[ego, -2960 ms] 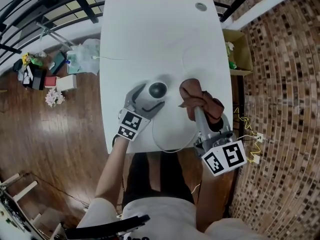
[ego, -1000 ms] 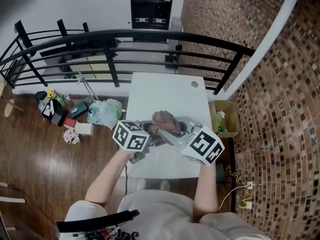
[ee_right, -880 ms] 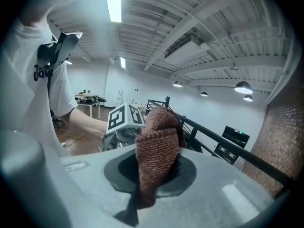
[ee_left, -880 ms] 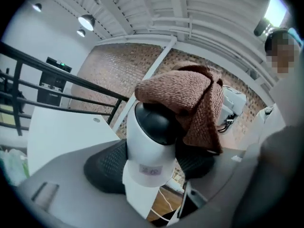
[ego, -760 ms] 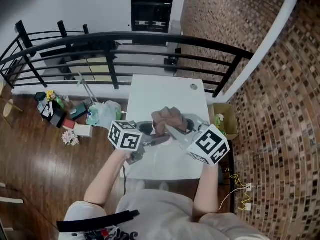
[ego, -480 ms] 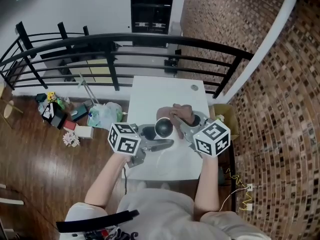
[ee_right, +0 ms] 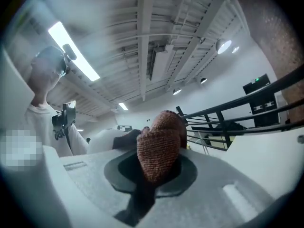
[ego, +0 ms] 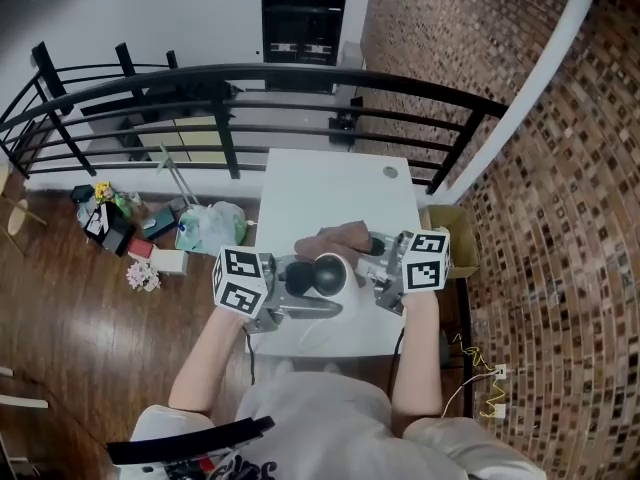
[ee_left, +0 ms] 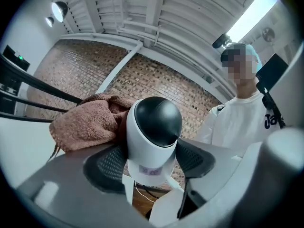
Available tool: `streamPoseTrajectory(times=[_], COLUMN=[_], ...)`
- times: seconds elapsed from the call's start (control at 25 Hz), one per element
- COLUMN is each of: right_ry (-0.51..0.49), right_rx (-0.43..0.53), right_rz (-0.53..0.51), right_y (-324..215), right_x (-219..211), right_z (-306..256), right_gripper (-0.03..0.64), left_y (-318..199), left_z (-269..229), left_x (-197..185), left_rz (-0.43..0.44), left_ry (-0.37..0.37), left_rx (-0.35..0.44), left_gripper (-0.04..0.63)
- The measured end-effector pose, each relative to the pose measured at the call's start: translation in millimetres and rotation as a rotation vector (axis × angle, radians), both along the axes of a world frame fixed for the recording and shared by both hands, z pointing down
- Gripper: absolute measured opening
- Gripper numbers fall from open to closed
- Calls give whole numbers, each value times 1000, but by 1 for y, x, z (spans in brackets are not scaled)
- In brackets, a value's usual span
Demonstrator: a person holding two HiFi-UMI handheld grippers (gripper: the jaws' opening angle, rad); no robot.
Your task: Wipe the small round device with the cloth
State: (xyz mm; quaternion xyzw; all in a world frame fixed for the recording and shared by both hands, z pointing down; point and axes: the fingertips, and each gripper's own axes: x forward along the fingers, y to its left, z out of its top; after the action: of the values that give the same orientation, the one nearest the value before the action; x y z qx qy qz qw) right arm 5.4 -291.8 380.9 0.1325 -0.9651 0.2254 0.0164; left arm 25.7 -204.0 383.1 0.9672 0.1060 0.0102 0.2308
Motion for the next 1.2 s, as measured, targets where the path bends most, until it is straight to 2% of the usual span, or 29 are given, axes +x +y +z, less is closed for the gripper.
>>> streamPoseTrajectory(times=[0.16,0.28,0.4,0.52,0.6,0.72,0.76,0.84,1.08,1.2], right_ry=[-15,-16,79,268,408,489,489,451,359,277], right_rx=[80,210,309,340,339,325,312,272,133,64], right_rz=[79,88,-28,-133,-108,-27,-9,11,101,112], right_y=[-3,13,46,67,62,48,44,39,18,12], right_x=[15,28,6,-28,-36,-31,-27,-20,13,23], right_z=[-26,-71,-91,-69,-47,-36,-35,-32,-11,2], right_gripper=[28,28,28,28,28,28,28,28,28,28], left_y=[-12,-29,-44,-46,-41,-29,-24,-14,1,6], left_z=[10,23,32,32,32,43,47,51,61,63], left_x=[-5,-9,-8,1,7,13,15,18,18,14], left_rz=[-65,-151,-227,-244,-239,-229,-219,-196,-173,-169], left_ry=[-11,-44,-88,-120,-155,-283,-318,-342,-337,-329], left_rx=[-9,-42,-60,-57,-29,84,118,144,126,119], left_gripper=[347,347,347,347,347,345,346,346,346,345])
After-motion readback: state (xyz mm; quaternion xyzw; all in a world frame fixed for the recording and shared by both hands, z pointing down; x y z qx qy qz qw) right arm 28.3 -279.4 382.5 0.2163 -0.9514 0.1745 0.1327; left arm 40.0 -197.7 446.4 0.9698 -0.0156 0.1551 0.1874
